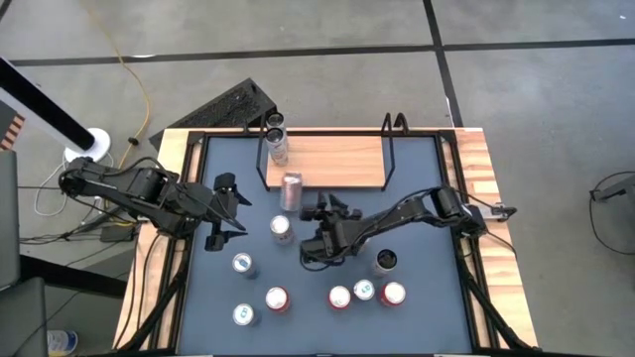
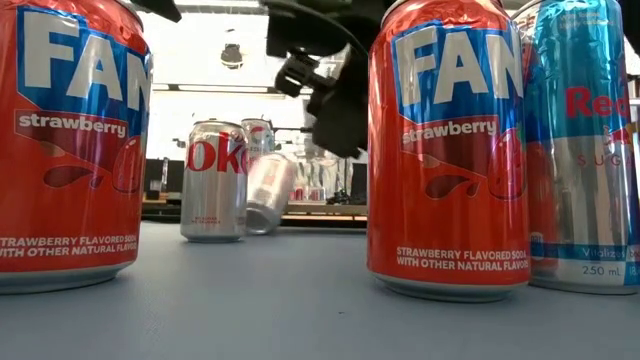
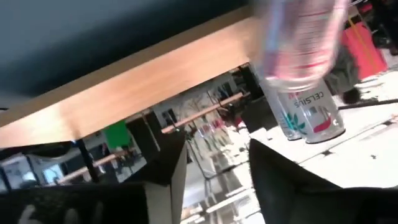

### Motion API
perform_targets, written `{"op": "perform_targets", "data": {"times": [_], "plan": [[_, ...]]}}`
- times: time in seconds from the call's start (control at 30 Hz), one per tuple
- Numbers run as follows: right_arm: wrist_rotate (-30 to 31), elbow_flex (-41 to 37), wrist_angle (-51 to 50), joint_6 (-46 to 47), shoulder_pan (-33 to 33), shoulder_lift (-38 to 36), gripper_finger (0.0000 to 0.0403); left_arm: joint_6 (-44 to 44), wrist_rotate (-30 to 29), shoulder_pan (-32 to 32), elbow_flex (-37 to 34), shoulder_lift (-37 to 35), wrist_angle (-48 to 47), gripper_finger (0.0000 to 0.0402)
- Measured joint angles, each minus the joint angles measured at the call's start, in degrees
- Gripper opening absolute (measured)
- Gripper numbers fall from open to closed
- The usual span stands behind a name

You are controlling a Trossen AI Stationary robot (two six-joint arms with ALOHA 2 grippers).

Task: Place canned beverage on shelf
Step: Move the middle silver soda can to the middle right of the table

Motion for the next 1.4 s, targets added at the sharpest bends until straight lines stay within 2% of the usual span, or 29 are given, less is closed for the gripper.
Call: {"op": "perform_targets", "data": {"times": [0.1,0.23,0.5,0.6,0.67,0.73,0.8,0.87,0.93,1.0,1.1,1.2,1.3,1.4], "plan": [[1.9,-1.1,-0.1,2.8,1.0,0.0,0.0137,-0.7,0.0,0.0,0.0,0.0,0.0,0.0352],[4.3,0.9,-0.3,16.3,1.9,-0.5,0.0127,-1.3,-0.4,0.0,0.0,0.0,0.0,0.0352],[3.9,8.9,-1.0,43.5,2.1,-5.2,0.0141,-5.2,-7.5,0.0,0.0,0.1,0.0,0.0352],[3.2,11.0,-2.3,54.8,2.1,-8.7,0.0159,-8.6,-12.3,0.0,-3.0,-0.2,3.1,0.0352],[-0.8,11.7,-2.6,64.1,2.0,-12.0,0.0175,-13.1,-15.8,0.3,-7.3,-1.5,6.8,0.0352],[-9.5,11.7,-2.8,74.7,1.3,-15.8,0.0193,-18.3,-16.7,2.0,-12.1,-3.2,11.8,0.0352],[-20.7,11.6,-1.9,82.0,-0.1,-18.8,0.0209,-22.0,-13.7,4.4,-16.8,-5.0,15.3,0.0352],[-28.0,10.9,0.6,83.8,-2.1,-20.4,0.0223,-24.3,-9.4,7.2,-21.1,-7.3,20.0,0.0352],[-30.9,9.9,4.3,83.3,-3.8,-20.7,0.0232,-25.5,-5.7,9.9,-24.6,-10.1,25.7,0.0352],[-31.1,8.5,8.5,82.6,-5.6,-20.3,0.0235,-26.4,-3.4,12.2,-27.2,-12.7,30.1,0.0352],[-34.6,8.2,12.4,82.6,-9.3,-17.6,0.0235,-27.9,-1.7,14.9,-29.3,-15.6,32.3,0.0352],[-41.4,8.2,15.5,85.6,-13.6,-13.1,0.0235,-28.9,-1.1,16.2,-29.8,-17.9,32.8,0.0352],[-45.9,8.0,15.1,88.0,-17.0,-9.8,0.0235,-28.9,-1.0,16.3,-29.8,-19.3,33.8,0.0352],[-46.1,8.0,13.1,91.5,-18.9,-8.2,0.0235,-28.1,-0.9,16.3,-29.8,-20.2,34.8,0.0352]]}}
